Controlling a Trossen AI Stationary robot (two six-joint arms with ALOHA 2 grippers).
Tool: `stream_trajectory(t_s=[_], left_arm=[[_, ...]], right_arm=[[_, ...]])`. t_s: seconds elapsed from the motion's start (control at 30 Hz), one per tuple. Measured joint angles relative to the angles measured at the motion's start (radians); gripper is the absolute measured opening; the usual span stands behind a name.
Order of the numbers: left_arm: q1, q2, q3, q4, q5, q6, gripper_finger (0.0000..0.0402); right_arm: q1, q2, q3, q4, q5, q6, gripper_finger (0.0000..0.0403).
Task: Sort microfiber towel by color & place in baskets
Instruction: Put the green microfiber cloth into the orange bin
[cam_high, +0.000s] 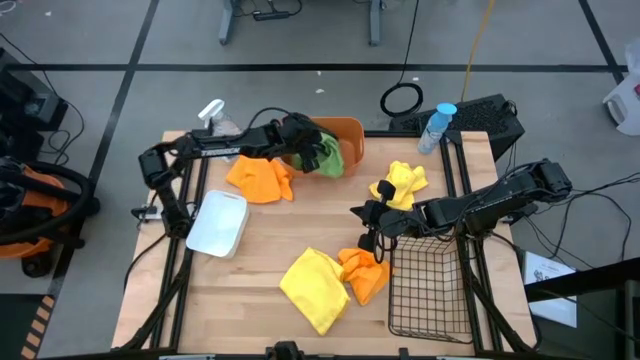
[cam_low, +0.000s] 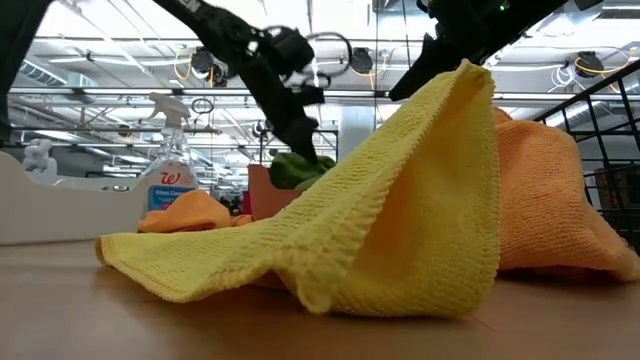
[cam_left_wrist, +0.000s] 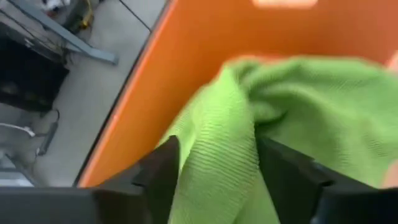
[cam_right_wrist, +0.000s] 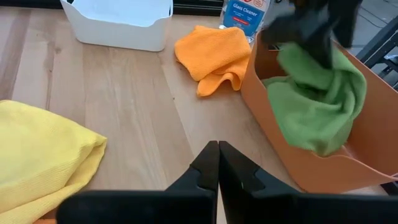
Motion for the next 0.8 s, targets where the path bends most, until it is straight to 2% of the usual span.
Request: stream_trajectory(t_s=[0.17, 0.27, 0.33, 0.47, 0.7, 0.8], left_arm=[[-0.040, -0.091, 0.000, 0.003, 0.003, 0.000, 0.0280], [-0.057, -0.106, 0.002, 0.079, 0.006, 0.002, 0.0283], [-0.059, -0.100, 0.002, 0.088, 0.011, 0.003, 0.0270], [-0.043, -0.038, 0.000, 0.069, 0.057, 0.023, 0.0203], [0.010, 0.077, -0.001, 0.092, 0.087, 0.027, 0.0025], [0.035, 0.111, -0.001, 0.112, 0.125, 0.024, 0.0010]], right_arm=[[0.000, 0.000, 0.000, 0.000, 0.000, -0.003, 0.0000], [0.000, 0.000, 0.000, 0.001, 0.000, -0.004, 0.0000], [-0.001, 0.000, 0.000, 0.011, 0.000, -0.008, 0.0000], [-0.001, 0.000, 0.000, 0.038, 0.000, -0.011, 0.0000], [-0.001, 0.000, 0.000, 0.031, 0.000, -0.001, 0.0000], [-0.001, 0.000, 0.000, 0.031, 0.000, 0.000, 0.0000]])
